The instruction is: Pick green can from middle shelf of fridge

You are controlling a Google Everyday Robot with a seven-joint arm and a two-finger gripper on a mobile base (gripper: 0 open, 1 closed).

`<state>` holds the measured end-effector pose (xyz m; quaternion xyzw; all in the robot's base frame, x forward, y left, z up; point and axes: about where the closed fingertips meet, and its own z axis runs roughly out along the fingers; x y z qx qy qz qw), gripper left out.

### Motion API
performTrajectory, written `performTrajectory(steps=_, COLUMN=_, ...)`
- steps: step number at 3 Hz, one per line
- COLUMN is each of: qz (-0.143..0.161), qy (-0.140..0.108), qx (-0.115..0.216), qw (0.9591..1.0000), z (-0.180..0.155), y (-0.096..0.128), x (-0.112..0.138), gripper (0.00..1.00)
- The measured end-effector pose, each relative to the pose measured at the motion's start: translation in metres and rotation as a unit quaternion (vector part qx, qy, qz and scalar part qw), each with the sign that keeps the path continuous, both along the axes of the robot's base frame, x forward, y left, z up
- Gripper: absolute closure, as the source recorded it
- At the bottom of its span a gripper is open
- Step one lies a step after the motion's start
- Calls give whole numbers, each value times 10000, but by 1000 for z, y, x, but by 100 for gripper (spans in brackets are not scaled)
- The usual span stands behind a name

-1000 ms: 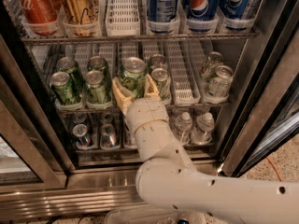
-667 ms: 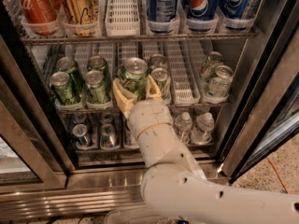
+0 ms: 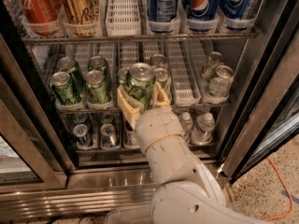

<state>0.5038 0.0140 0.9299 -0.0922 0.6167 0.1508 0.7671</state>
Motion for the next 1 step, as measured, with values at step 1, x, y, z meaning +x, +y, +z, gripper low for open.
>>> performTrajectory(steps=1, qz=-101, qy=26, qx=-57, qw=9999, z=0, y=-7, x=-13, gripper=100)
